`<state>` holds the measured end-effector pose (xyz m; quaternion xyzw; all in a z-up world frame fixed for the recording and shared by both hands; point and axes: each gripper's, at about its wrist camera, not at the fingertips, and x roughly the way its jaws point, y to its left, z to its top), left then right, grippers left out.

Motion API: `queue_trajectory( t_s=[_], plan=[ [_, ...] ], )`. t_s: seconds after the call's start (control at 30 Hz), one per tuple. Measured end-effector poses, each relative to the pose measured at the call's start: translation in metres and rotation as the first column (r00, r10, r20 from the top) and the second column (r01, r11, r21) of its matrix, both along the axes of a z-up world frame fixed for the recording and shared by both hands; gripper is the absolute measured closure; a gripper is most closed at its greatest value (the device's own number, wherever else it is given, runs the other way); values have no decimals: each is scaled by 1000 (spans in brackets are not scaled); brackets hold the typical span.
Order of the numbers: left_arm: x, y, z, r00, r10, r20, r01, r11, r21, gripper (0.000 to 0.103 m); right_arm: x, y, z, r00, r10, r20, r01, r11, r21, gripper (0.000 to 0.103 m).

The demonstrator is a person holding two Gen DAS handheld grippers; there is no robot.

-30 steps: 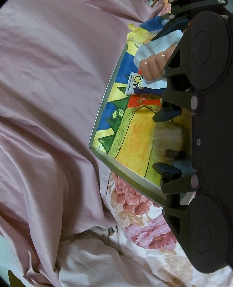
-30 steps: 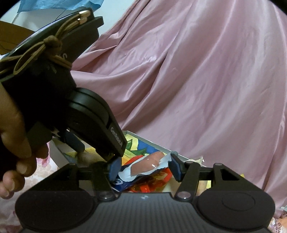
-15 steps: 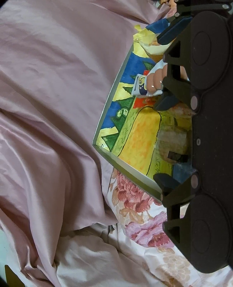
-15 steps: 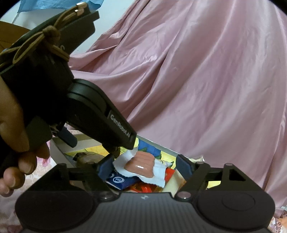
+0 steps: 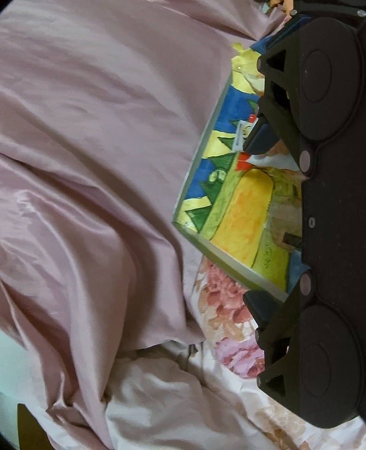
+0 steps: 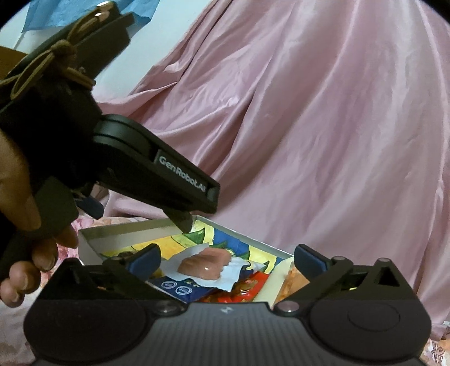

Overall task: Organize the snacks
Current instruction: 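Open both tools to release the cake and sausages in the tray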

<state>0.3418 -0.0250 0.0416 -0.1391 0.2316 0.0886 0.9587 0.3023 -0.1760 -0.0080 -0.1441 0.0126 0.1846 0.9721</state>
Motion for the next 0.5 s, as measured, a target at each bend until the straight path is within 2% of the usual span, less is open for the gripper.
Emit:
queue_trajectory(
  t_s=[0.5],
  plan=[
    [-20,3,11,996,60,60,-61,998,11,1,-8,-22,22,998,-52,21,50,992,116,0]
  ],
)
